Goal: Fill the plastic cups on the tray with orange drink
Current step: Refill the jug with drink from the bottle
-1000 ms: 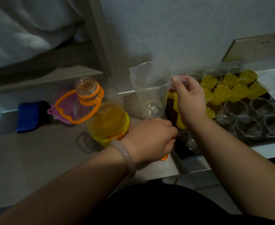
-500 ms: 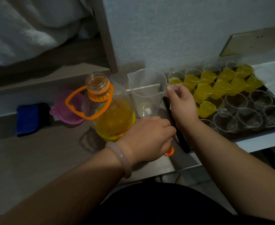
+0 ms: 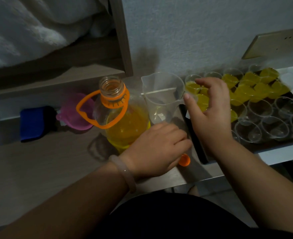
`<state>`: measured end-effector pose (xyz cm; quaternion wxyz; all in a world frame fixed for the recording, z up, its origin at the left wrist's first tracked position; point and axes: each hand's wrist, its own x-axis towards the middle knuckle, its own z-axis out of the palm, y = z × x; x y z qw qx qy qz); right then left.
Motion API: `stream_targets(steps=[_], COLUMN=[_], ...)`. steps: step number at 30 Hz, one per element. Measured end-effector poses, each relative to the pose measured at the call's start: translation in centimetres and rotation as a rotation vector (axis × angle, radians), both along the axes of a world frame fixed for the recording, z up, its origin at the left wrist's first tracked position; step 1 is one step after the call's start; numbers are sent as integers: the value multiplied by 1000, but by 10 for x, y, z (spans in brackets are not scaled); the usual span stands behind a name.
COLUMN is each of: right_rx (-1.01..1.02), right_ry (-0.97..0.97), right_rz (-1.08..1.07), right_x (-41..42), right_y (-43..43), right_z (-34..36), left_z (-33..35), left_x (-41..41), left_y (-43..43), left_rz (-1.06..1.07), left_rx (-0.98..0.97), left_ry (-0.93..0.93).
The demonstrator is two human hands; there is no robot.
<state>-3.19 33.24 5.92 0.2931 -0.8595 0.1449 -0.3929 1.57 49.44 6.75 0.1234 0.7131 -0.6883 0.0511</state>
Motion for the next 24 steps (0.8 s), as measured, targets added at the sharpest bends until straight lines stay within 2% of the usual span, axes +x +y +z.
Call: stream_targets(steps=[2, 4, 8, 11, 16, 24], right_rx=[-51, -13, 159, 236, 283, 421], right_ry=[-24, 34, 410, 544, 469, 322], right_rz=[111, 262, 523, 601, 573, 536], right_x=[-2, -2, 7, 24, 31, 7], right_y=[6, 18, 46, 65, 84, 68], right_z=[19, 36, 52, 50, 43, 34], left_z=[-1, -6, -19, -21, -26, -35], left_x=[-1, 0, 4, 5, 10, 16], left_y=[11, 25, 48, 57, 77, 105], left_rz=[-52, -61, -50, -76, -77, 79], left_rx=[-46, -99, -134, -122, -135, -232], left_ry=[-17, -51, -137, -188, -207, -158])
